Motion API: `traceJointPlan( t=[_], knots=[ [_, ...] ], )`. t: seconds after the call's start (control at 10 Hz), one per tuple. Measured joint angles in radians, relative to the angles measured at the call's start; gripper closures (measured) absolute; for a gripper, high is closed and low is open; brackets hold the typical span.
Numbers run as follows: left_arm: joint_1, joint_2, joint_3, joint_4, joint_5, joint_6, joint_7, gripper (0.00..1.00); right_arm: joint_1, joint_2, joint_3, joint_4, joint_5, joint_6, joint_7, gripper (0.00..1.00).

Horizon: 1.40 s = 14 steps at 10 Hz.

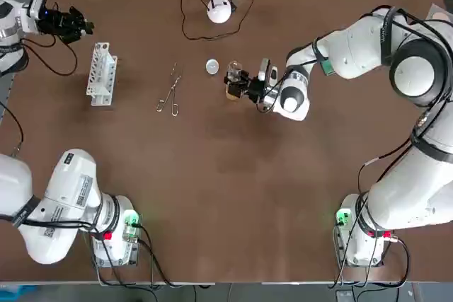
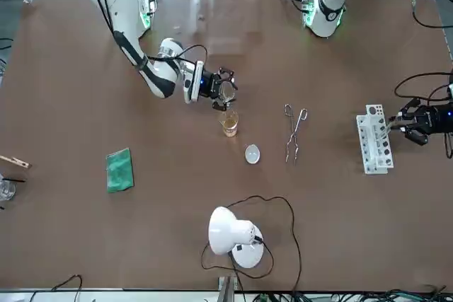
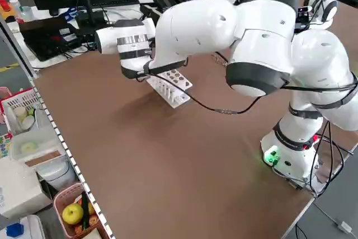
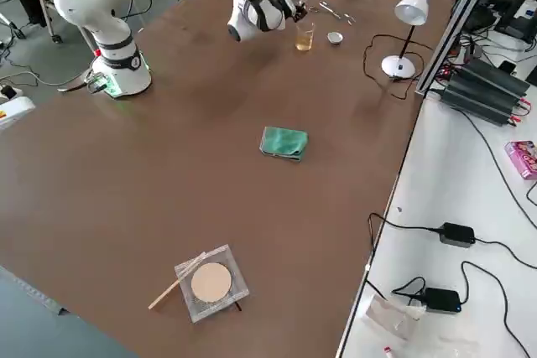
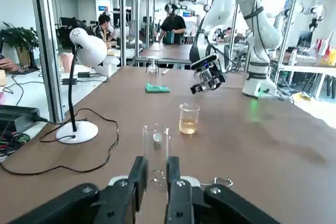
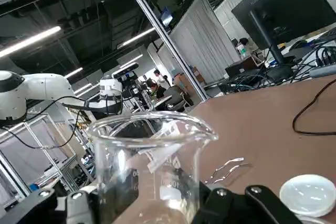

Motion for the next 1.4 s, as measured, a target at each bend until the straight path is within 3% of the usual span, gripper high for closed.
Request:
traceJointPlan(
  t=[0.2,0.6,1.4],
  knots=[
    [0.006,0.013,0.015,0.000,-0.010,-0.021,0.040,0.79,0.023,0.000,0.003,0.001,0.026,0.000,0.040,0.61],
    [-0.021,0.035,0.116,0.025,-0.120,-0.026,0.091,0.79,0.057,0.000,0.004,0.014,0.041,0.000,0.171,0.61],
    [-0.027,0.065,0.148,0.013,-0.122,-0.047,0.184,0.79,0.062,0.025,0.004,0.038,0.046,0.000,0.367,0.61]
  ],
)
